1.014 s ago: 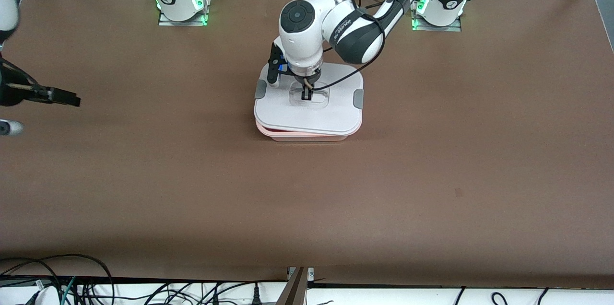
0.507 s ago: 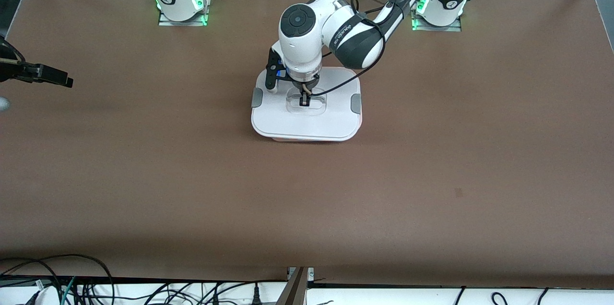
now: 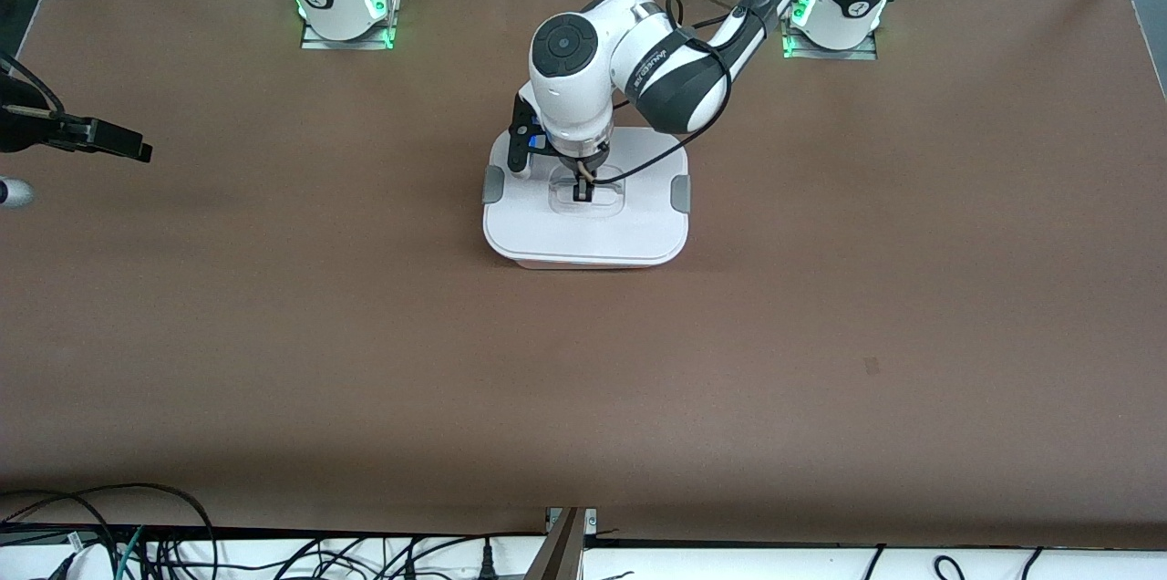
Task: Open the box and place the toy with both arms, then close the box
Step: 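Lower the lid onto the box with the left gripper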
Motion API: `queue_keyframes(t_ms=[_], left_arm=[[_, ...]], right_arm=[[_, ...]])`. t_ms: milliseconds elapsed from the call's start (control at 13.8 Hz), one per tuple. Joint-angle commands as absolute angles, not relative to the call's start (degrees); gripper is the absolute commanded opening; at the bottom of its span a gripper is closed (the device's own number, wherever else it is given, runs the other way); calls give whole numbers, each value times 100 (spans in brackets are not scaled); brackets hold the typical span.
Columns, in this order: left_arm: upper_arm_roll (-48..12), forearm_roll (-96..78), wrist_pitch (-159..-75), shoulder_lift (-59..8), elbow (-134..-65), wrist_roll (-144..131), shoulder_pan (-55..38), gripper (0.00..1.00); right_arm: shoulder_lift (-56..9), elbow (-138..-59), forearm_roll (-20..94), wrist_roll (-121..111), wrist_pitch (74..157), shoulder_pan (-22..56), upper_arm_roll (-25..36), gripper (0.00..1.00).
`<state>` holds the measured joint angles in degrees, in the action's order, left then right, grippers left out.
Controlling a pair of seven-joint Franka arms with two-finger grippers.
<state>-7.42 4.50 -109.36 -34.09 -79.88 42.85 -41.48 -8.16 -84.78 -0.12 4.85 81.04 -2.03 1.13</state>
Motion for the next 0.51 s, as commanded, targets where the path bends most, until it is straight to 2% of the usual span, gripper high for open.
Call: queue_keyframes(t_ms=[0, 290, 362, 435], left_arm=[[-721, 668, -10679, -3375, -7998, 4184, -4201, 0], [-729, 659, -10696, -3393, -7989, 4157, -4245, 0], [-729, 659, -10696, -3375, -7981, 4166, -4254, 77], [-747, 659, -10679, -3349, -7980, 4183, -4228, 100]], right_arm=[[-694, -8639, 88, 152, 8121, -220, 114, 100], [-835, -8534, 79, 61, 8086, -229, 158, 100], [-835, -8534, 88, 62, 8086, -220, 158, 100], [-835, -8534, 97, 62, 8086, -220, 158, 100]])
